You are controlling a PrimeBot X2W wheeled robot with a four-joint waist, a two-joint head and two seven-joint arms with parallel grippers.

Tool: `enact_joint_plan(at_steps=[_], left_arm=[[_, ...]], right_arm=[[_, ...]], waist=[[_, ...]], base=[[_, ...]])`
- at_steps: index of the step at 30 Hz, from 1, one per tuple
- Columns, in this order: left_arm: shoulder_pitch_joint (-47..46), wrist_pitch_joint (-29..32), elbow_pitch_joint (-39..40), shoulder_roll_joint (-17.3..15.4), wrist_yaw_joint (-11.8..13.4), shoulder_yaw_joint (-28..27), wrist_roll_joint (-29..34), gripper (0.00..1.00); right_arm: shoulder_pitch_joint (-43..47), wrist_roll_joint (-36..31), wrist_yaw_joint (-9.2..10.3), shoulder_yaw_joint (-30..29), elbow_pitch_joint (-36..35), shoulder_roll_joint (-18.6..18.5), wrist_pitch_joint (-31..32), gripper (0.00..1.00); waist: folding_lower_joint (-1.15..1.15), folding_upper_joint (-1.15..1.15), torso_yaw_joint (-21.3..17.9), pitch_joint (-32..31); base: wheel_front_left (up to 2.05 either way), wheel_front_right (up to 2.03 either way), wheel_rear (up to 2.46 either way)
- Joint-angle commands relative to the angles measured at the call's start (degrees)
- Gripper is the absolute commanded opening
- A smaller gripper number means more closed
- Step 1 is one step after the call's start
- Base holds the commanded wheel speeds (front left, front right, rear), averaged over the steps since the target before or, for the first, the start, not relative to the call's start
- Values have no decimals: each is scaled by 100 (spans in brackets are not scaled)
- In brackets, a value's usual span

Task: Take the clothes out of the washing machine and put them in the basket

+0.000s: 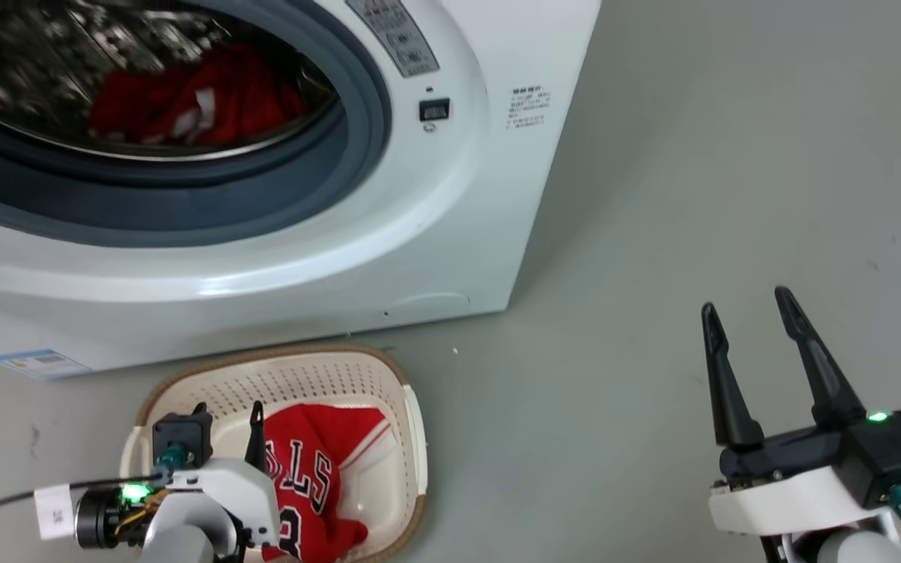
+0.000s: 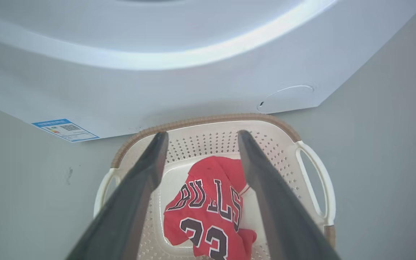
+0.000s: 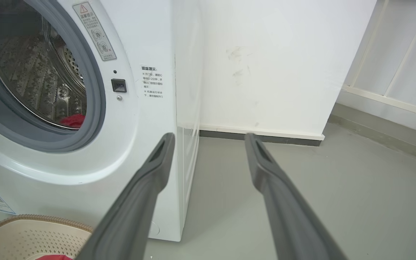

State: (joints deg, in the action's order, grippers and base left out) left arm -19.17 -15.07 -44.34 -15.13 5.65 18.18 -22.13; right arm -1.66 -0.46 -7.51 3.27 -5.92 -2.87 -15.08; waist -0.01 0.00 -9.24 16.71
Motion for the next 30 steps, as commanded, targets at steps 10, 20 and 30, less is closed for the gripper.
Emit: enact_joint_plan(at_steps=[10, 20, 30], left_arm=[[983, -14, 1588, 310, 121, -864, 745, 100], [1315, -15, 2679, 569, -30, -1491, 1294, 100], [725, -14, 2615, 546, -252, -1885, 1473, 100]], right_arm=[[468, -92, 4, -9, 46, 0, -14, 100], [678, -111, 4, 58, 44, 0, -14, 100], [470, -38, 4, 164, 4, 0, -14, 100]], waist=[[1, 0, 225, -800], [1, 0, 206, -1105], [1, 0, 4, -948]], base=[[0, 0, 0], [0, 0, 0], [0, 0, 0]])
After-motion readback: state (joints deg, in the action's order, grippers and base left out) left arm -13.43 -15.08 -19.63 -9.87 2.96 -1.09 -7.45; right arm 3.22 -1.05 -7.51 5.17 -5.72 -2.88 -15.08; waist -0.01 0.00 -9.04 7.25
